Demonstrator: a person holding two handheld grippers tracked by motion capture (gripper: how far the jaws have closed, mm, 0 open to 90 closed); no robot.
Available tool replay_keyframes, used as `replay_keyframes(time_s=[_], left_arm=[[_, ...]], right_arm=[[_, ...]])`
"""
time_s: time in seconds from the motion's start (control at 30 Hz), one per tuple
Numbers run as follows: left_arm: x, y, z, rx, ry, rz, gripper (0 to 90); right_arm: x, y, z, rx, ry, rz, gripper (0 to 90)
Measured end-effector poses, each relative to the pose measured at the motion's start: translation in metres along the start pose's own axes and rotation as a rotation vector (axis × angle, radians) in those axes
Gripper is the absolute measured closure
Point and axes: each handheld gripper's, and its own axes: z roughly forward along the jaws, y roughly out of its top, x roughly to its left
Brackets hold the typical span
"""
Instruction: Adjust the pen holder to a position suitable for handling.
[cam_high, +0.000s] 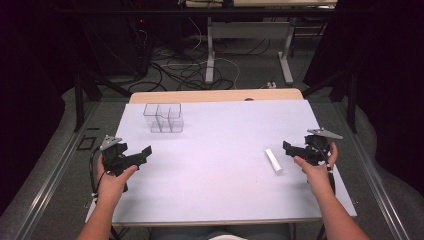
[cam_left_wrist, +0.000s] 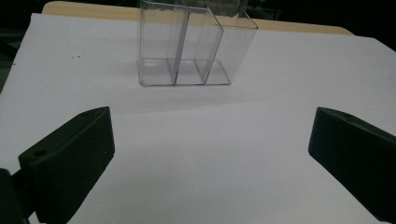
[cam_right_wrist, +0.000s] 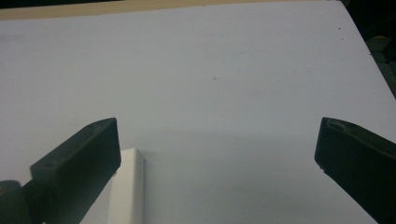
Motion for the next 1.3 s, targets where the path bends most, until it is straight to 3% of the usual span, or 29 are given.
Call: replay_keyframes(time_s=[0.13,0.23,0.47,0.5,0.73,0.97,1.23,1.3], left_arm=[[0.001,0.003,0.001,-0.006,0.014,-0.006,0.9],[0.002,0.007,0.001,-0.021,0.024,-0.018,0.9],[0.0,0.027,0.001,-0.044,0.04,-0.026,1.9],[-0.001,0.031,0.002,-0.042,0.044,-0.022,2.4],[-0.006,0.066,0.011,0.01,0.052,0.022,3.6],[-0.009,0.101,0.018,0.026,0.062,0.05,7.1],[-0.006,0.129,0.03,0.031,0.076,0.029,9.7],[-0.005,0.135,0.034,0.04,0.088,0.029,16.4]], right_arm=[[0.0,0.0,-0.004,-0.016,-0.004,-0.009,0.0],[0.0,0.0,-0.007,-0.039,-0.019,-0.048,0.0],[0.001,-0.003,-0.004,-0.022,-0.022,-0.06,0.0],[0.001,-0.004,-0.003,-0.023,-0.03,-0.081,0.0],[0.003,-0.004,-0.003,-0.026,-0.023,-0.068,0.0],[0.005,-0.005,-0.002,-0.007,-0.005,-0.07,1.1],[0.007,-0.007,-0.002,-0.02,-0.012,-0.061,2.9],[0.006,-0.008,-0.002,-0.023,-0.015,-0.067,3.5]])
